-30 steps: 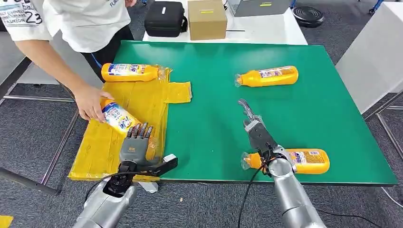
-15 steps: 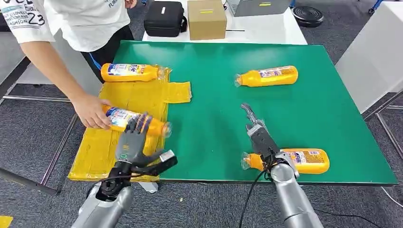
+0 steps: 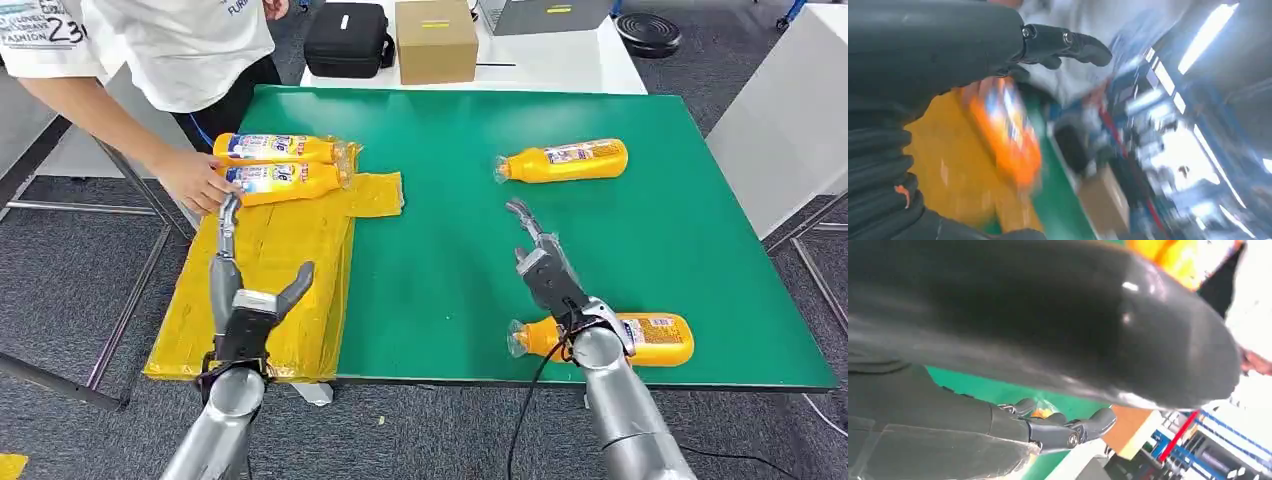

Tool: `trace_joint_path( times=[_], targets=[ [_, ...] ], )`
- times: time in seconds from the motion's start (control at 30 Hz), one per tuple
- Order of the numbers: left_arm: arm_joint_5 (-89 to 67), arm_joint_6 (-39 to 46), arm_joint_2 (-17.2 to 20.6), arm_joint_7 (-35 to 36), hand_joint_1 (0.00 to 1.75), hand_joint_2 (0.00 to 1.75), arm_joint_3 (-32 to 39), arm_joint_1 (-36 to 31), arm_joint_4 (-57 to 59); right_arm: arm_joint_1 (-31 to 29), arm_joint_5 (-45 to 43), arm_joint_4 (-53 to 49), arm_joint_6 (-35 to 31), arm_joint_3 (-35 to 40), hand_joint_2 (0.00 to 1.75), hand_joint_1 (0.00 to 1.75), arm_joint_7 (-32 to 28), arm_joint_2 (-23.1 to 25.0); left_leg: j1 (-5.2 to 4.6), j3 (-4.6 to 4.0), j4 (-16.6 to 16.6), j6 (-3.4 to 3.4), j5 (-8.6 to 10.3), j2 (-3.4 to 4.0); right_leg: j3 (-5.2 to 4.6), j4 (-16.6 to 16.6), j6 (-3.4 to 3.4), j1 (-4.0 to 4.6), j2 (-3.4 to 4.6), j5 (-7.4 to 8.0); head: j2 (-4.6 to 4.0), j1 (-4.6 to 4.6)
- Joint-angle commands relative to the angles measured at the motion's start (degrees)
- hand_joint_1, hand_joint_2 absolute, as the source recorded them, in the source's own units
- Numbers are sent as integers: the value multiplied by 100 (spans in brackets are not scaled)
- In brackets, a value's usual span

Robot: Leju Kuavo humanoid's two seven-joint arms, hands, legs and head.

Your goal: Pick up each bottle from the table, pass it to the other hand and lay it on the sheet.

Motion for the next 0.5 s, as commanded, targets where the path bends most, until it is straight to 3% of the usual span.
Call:
trace_joint_path(
  times=[0.03,0.07,0.1,0.23,0.5],
  targets=[
    [1243,-1064,81,-177,0,175,-261,5,698,-420,171,-27,829,759,0,0,251,-1496,2,32,0,-8,-14,-8,38,-4,-7,3,-12,-16,0,0],
    [1277,-1066,93,-203,0,175,-275,14,722,-475,94,-73,949,711,0,0,270,-1593,-3,25,-1,-6,-10,-9,30,-2,-5,-2,-12,-13,0,2],
    [1401,-1035,109,-263,0,175,-269,38,723,-554,117,-186,1056,770,175,0,399,-1819,-6,13,1,-4,-8,-6,17,1,-4,-5,-7,-9,0,0],
    [1643,-949,130,-256,0,175,-260,60,652,-661,-278,-722,1694,572,175,0,816,-2655,-6,13,13,-7,-18,-2,22,9,-8,-4,-5,-16,0,-2],
    [1680,-784,153,-248,0,175,-326,-103,757,-34,-851,-1488,2430,-150,175,0,1287,-3502,-10,6,4,-5,-8,-30,16,-1,-6,-7,-31,-13,0,0]
  ],
)
